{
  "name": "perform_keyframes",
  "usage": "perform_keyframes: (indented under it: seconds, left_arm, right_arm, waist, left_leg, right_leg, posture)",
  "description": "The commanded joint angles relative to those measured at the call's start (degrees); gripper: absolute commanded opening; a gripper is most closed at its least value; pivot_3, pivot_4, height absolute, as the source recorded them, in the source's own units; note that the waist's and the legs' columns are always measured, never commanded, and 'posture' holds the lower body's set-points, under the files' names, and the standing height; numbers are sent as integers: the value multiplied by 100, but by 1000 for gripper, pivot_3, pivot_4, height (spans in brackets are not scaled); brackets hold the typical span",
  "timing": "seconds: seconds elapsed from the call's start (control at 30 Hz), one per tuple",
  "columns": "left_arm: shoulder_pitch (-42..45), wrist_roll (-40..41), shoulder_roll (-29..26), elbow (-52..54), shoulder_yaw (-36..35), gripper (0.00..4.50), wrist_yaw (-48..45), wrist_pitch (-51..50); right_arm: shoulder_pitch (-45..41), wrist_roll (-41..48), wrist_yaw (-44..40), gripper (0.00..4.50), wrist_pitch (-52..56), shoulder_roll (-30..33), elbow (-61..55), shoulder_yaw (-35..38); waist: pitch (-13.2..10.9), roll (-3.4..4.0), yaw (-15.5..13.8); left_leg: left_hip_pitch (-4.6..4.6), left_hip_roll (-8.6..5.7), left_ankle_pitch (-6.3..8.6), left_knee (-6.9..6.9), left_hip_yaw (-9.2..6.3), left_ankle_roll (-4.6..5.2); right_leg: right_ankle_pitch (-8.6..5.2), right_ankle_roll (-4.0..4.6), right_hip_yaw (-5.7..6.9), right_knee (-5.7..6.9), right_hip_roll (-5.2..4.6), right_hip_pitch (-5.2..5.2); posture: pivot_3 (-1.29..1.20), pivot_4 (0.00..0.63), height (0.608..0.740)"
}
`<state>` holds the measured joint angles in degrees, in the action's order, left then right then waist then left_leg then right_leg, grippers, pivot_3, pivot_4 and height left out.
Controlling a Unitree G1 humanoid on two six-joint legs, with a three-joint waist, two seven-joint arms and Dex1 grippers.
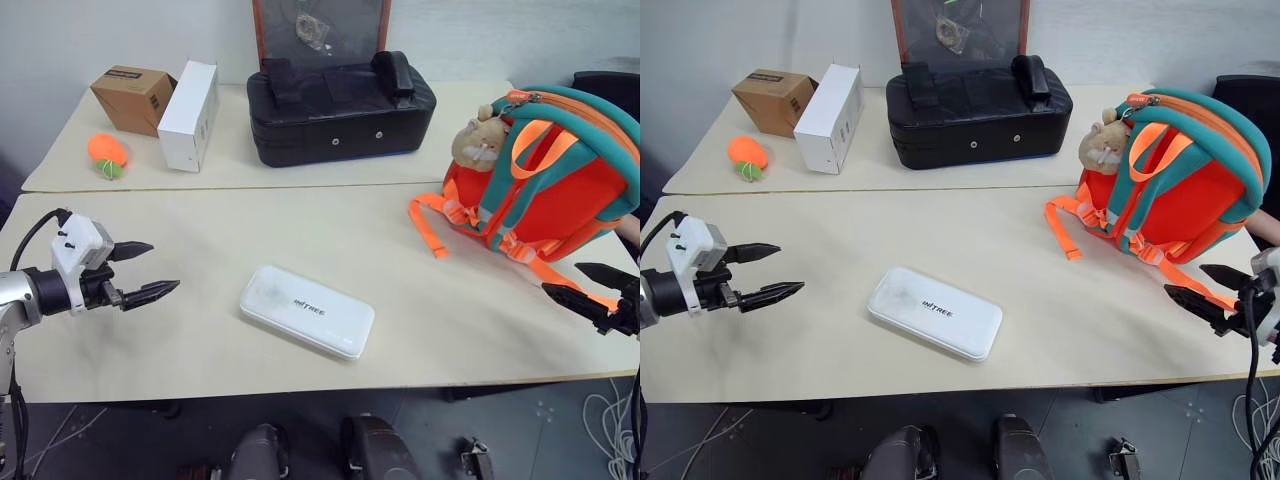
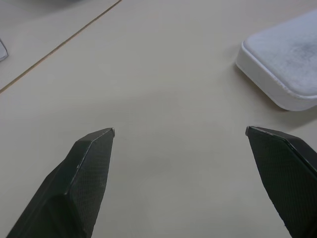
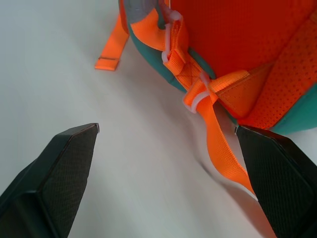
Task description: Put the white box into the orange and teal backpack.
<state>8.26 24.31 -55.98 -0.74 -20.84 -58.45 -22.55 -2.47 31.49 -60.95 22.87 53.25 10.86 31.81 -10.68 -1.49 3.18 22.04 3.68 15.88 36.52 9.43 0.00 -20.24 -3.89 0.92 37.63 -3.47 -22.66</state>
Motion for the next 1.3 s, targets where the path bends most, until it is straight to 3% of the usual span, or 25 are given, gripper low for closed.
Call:
perform_keyframes:
  seconds: [0.03, 0.13, 0.37, 0.4, 0.53, 0.7, 0.87, 1.13, 1.3]
  left_arm:
    - [-22, 115, 103, 277, 175, 3543, -171, 11]
    - [-46, 47, 300, 412, 628, 2645, -305, 31]
    - [807, -603, 605, -499, 1565, 348, -479, 663]
    - [904, -700, 640, -578, 1716, 14, -563, 791]
    - [1303, -976, 863, -875, 2099, 14, -609, 1022]
    - [1566, -1051, 1143, -1042, 2281, 14, -602, 995]
    - [1272, -951, 1376, -378, 2460, 14, -653, 743]
    - [543, -633, 1236, 958, 2409, 14, -719, 101]
    - [304, -600, 1167, 1226, 2298, 14, -578, -93]
  right_arm:
    - [-175, 516, -198, 3553, 309, -103, -535, 18]
    - [94, 570, -645, 2561, 444, -148, -1279, -605]
    - [115, 78, -1052, 11, 181, -339, -2211, -2259]
    - [42, -35, -1066, 0, 103, -402, -2242, -2499]
    - [-229, -472, -1159, 0, -217, -616, -2225, -3268]
    - [-649, -856, -770, 0, -318, -1003, -1998, -3636]
    - [-806, -788, -768, 0, -250, -1107, -1915, -3590]
    - [-1392, -892, -652, 0, -405, -1077, -1110, -3286]
    - [-1677, -1115, -756, 0, -677, -974, -609, -3272]
  waist:
    - [0, 0, 3]
    - [0, 0, -13]
    - [0, -1, -54]
    - [0, -1, -64]
    - [0, -1, -96]
    - [0, -2, -121]
    - [0, -2, -155]
    - [0, -2, -141]
    - [0, -2, -145]
  left_leg:
    - [-3, 0, -1, 1, 3, 0]
    - [-4, 1, -2, 1, 0, -1]
    - [7, 2, 2, 39, -8, 5]
    - [8, 2, 4, 46, -9, 7]
    - [12, 1, 10, 56, -5, 12]
    - [16, 5, 8, 69, -5, 11]
    - [17, 3, 8, 73, -5, 13]
    - [14, 5, 5, 70, -7, 12]
    - [14, 4, 4, 70, -7, 12]
  right_leg:
    - [0, 0, -4, 5, 0, 0]
    - [0, 0, -2, 8, 1, 0]
    - [0, -1, 4, 20, 2, 1]
    - [1, -1, 5, 21, 2, 2]
    - [2, -3, 4, 21, 0, 2]
    - [2, -3, 4, 29, 5, -3]
    - [2, -3, 3, 32, 2, -3]
    - [2, -3, 2, 35, 2, -1]
    - [2, -3, 3, 34, 2, -1]
  posture:
    - [0, 150, 740]
    - [0, 150, 740]
    - [0, 150, 740]
    - [0, 150, 740]
    - [0, 150, 740]
    - [0, 150, 740]
    - [0, 150, 740]
    - [0, 150, 740]
    - [0, 150, 740]
